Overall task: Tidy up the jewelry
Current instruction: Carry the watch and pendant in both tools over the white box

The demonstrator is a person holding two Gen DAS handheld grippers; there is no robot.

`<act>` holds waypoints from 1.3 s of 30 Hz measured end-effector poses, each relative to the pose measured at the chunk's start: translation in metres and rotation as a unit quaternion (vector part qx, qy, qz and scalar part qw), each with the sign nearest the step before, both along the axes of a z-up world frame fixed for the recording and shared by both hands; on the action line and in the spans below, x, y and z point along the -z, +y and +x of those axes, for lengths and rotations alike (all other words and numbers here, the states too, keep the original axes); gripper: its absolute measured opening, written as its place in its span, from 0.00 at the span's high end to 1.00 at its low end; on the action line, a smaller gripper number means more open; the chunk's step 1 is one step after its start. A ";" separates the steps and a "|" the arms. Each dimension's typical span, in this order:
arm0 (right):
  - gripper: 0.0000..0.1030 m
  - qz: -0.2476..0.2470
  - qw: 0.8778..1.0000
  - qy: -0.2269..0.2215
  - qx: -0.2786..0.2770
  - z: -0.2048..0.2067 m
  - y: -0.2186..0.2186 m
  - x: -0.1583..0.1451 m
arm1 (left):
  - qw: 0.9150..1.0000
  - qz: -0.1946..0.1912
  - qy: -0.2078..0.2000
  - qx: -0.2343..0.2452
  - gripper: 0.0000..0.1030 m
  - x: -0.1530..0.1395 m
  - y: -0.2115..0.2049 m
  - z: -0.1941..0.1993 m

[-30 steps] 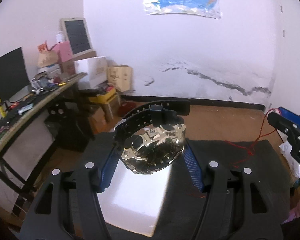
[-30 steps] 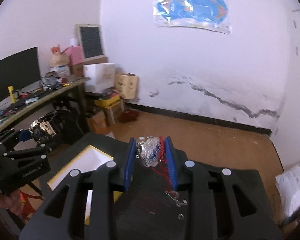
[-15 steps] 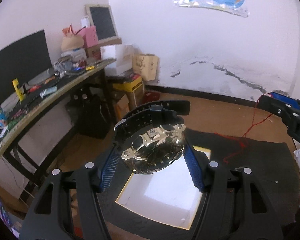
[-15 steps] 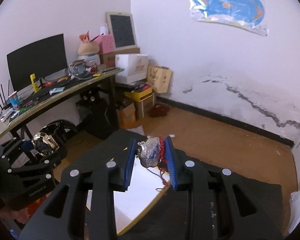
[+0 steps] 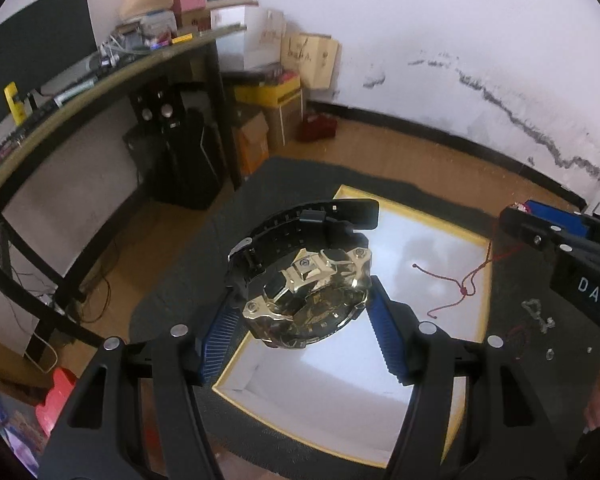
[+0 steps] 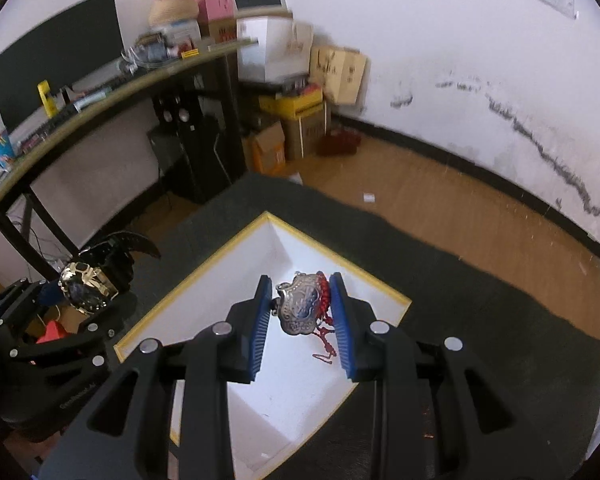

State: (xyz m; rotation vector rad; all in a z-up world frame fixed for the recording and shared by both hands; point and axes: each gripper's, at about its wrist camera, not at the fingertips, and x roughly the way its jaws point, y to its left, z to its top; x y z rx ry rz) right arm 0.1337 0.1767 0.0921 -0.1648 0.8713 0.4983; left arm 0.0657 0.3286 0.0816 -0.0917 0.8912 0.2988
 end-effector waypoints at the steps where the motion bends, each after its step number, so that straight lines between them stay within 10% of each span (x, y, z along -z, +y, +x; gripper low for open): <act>1: 0.71 -0.004 1.000 0.007 0.000 0.004 0.003 0.011 | 1.000 -0.003 0.005 0.000 0.40 0.007 0.001 0.003; 18: 0.71 -0.059 0.994 0.091 0.000 0.050 0.028 0.160 | 0.994 -0.044 0.097 0.002 0.40 0.143 -0.001 0.034; 39: 0.71 -0.065 0.993 0.095 -0.007 0.050 0.030 0.164 | 0.994 -0.048 0.103 0.001 0.40 0.146 0.002 0.036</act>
